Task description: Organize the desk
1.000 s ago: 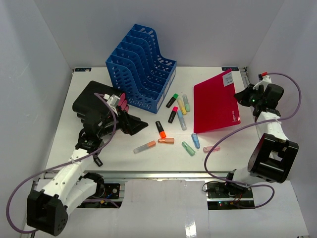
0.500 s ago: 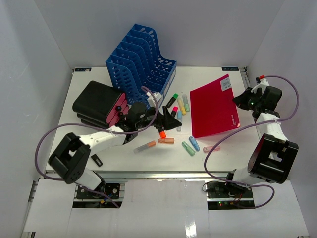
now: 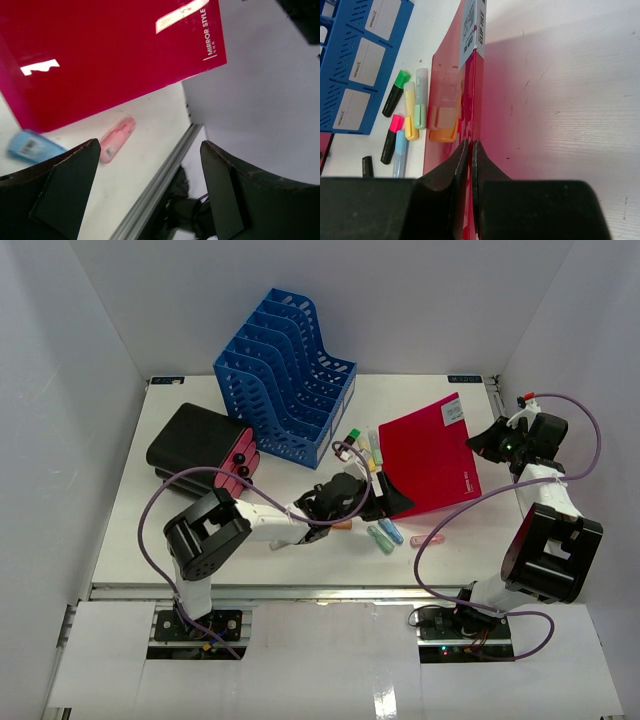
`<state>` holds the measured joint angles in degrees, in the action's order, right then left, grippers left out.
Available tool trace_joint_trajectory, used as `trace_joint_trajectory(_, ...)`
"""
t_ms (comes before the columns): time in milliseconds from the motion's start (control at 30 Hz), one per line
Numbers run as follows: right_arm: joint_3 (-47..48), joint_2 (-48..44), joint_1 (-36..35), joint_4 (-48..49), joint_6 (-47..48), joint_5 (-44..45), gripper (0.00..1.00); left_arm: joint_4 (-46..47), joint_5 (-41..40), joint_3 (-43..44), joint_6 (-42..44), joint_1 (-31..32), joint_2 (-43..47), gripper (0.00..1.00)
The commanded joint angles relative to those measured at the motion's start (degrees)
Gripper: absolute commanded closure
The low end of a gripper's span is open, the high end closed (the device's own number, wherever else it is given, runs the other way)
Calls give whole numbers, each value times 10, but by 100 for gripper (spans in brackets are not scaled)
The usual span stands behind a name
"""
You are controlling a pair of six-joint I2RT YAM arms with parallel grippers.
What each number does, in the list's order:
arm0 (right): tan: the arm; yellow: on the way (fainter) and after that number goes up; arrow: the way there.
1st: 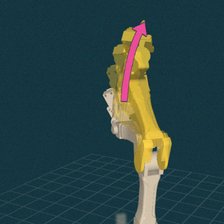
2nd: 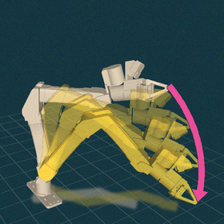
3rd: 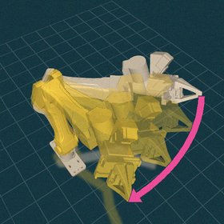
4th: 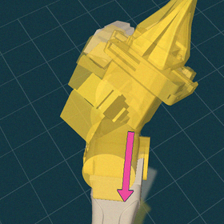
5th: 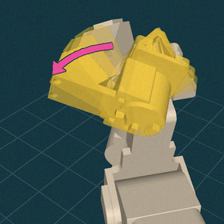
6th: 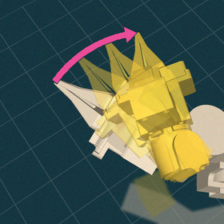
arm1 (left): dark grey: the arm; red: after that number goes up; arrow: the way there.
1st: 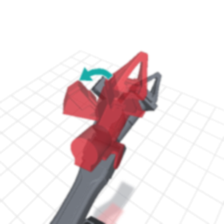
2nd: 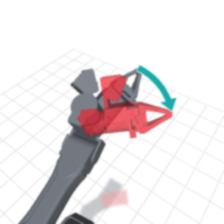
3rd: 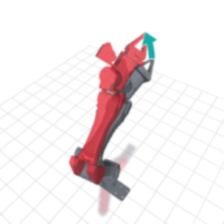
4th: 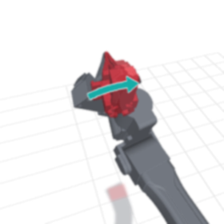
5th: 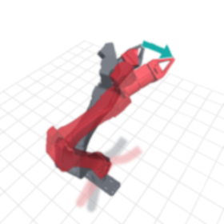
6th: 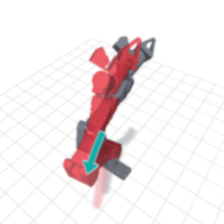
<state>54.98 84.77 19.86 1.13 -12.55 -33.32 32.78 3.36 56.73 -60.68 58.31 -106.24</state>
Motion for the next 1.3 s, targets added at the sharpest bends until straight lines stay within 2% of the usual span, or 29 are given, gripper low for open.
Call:
trace_joint_trajectory(0, 23, -6, 2, 8, -19, -20, 92, 109, -151, -11, -153, 52, -23, 8)
trace_joint_trajectory(233, 32, -14, 2, -4, -20, -30, 92, 195, -218, 1, -294, 111, -114, 8)
trace_joint_trajectory(300, 32, -16, 2, -6, -20, -32, 92, 229, -244, 3, -316, 123, -139, 4)
trace_joint_trajectory(633, 24, -25, 2, -4, -27, -47, 92, 278, -321, 46, -337, 140, -192, 2)
trace_joint_trajectory(867, 13, -38, 2, -3, -37, -55, 92, 285, -344, 70, -395, 140, -227, 2)
trace_joint_trajectory(1167, 5, -60, 2, -10, -53, -69, 92, 300, -411, 106, -429, 139, -261, 7)
trace_joint_trajectory(1267, -1, -61, 2, -10, -54, -72, 92, 310, -427, 116, -429, 136, -268, 13)
